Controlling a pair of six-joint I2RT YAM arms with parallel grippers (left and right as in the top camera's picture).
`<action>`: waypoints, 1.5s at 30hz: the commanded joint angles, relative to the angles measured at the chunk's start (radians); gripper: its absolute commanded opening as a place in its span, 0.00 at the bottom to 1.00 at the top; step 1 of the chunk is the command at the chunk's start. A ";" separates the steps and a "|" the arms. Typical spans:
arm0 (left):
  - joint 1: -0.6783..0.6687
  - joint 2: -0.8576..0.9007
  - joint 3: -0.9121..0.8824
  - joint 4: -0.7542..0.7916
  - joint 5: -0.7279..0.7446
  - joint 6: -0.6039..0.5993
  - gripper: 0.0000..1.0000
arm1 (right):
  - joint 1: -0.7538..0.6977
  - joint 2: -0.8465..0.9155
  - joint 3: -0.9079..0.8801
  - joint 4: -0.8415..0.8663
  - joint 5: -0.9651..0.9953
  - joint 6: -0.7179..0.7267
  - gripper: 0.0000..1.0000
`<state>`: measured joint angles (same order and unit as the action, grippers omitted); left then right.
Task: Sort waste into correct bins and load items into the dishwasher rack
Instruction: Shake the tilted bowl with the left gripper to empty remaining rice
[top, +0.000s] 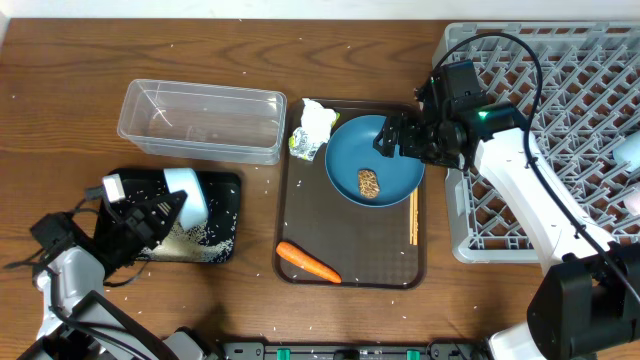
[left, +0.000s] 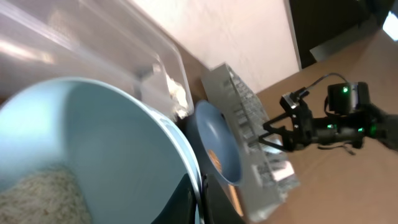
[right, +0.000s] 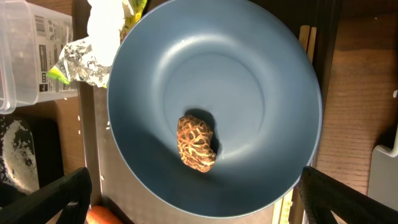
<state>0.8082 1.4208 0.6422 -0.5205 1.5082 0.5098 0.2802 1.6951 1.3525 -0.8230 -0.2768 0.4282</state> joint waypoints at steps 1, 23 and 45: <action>0.040 0.005 0.000 0.065 0.061 0.009 0.06 | 0.011 0.000 0.001 0.000 -0.005 -0.007 0.99; 0.106 0.004 -0.022 0.439 -0.284 -0.711 0.06 | 0.011 0.000 0.001 -0.002 -0.005 -0.006 0.99; 0.058 0.010 -0.083 0.666 -0.154 -0.997 0.06 | 0.011 0.000 0.001 0.008 -0.005 -0.006 0.99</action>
<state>0.8917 1.4208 0.5632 0.1390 1.3148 -0.4870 0.2802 1.6951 1.3525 -0.8173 -0.2771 0.4282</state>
